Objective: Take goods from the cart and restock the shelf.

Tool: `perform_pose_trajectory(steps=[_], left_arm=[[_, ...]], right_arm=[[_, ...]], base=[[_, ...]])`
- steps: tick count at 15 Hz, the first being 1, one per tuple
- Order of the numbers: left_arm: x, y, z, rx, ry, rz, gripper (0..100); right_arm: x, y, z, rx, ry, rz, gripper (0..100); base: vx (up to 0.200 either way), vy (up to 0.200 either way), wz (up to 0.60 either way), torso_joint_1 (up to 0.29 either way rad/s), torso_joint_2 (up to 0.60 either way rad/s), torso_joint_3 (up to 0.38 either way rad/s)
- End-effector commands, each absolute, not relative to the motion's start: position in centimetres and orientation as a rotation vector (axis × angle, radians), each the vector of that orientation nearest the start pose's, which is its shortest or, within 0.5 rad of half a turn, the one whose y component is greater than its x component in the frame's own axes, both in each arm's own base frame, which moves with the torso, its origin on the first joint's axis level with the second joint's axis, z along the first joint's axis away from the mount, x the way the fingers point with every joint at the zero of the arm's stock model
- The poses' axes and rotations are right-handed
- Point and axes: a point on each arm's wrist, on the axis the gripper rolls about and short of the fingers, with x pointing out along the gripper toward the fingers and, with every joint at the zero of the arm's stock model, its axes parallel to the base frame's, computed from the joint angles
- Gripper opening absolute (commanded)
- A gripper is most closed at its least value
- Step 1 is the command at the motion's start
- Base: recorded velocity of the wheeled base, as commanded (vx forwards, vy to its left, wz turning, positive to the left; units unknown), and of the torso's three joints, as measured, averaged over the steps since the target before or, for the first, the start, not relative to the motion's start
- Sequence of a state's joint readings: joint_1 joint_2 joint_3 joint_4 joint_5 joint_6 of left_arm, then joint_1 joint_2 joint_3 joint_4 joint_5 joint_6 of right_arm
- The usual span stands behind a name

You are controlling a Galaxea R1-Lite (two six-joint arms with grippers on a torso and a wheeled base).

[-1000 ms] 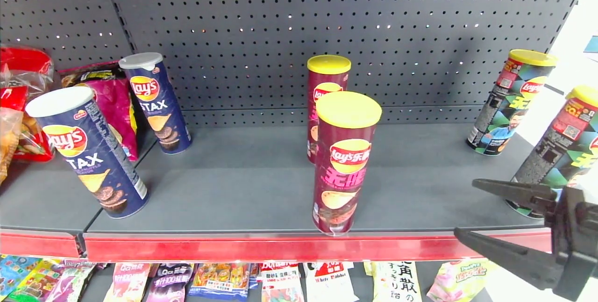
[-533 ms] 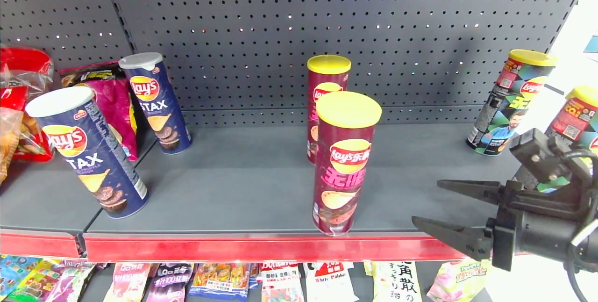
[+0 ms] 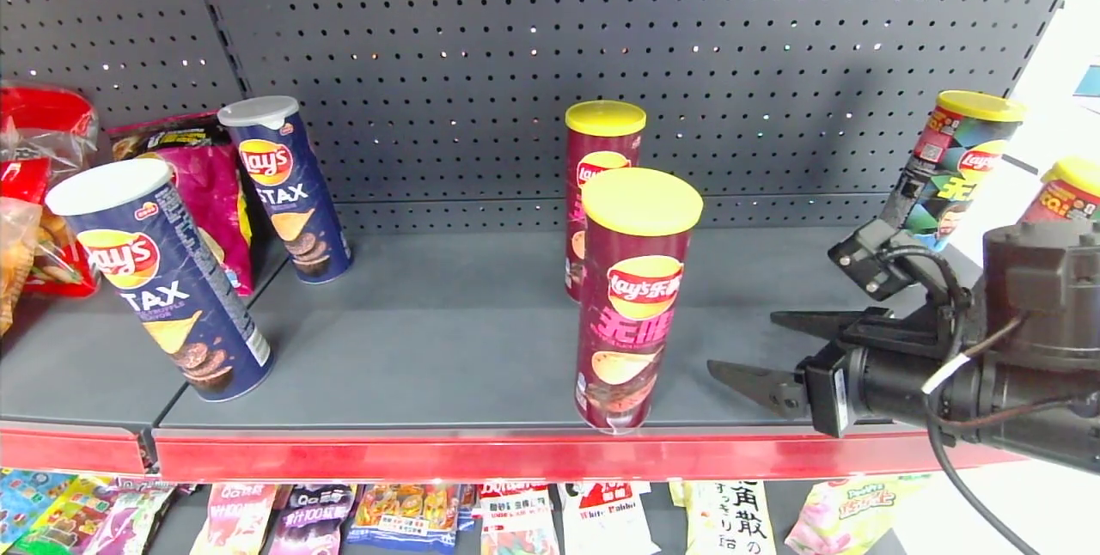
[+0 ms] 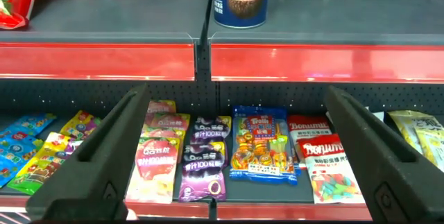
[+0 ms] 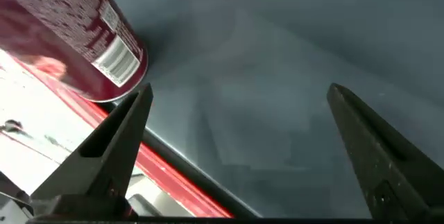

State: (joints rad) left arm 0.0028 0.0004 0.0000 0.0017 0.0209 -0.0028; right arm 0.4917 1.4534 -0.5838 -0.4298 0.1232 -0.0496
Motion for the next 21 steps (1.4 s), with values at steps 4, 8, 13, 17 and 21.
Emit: perform_pose_trajectory(steps=[4,8,13,17,21], left_arm=[[-2.3,0.0,7.5,-0.003,0.001,0.025,100],[-2.3,0.0,7.5,-0.003,0.001,0.025,100],[-2.3,0.0,7.5,-0.003,0.001,0.025,100],[-2.3,0.0,7.5,-0.003,0.001,0.025,100],[-2.3,0.0,7.5,-0.003,0.001,0.025,100]], right_arm=[[20.8,12.6,15.9,-0.162,0.465,0.611,100],[21.6,13.5,15.9,-0.168,0.464,0.606,100],[21.5,14.2,15.6,-0.182,0.476,0.624,100],[21.5,14.7,15.3,-0.189,0.483,0.638,100],[21.4,15.4,15.3,-0.193,0.48,0.662,100]], base=[[0.0,0.0,0.0,0.0,0.0,0.0],[0.0,0.0,0.0,0.0,0.0,0.0],[0.0,0.0,0.0,0.0,0.0,0.0],[0.0,0.0,0.0,0.0,0.0,0.0],[0.0,0.0,0.0,0.0,0.0,0.0]])
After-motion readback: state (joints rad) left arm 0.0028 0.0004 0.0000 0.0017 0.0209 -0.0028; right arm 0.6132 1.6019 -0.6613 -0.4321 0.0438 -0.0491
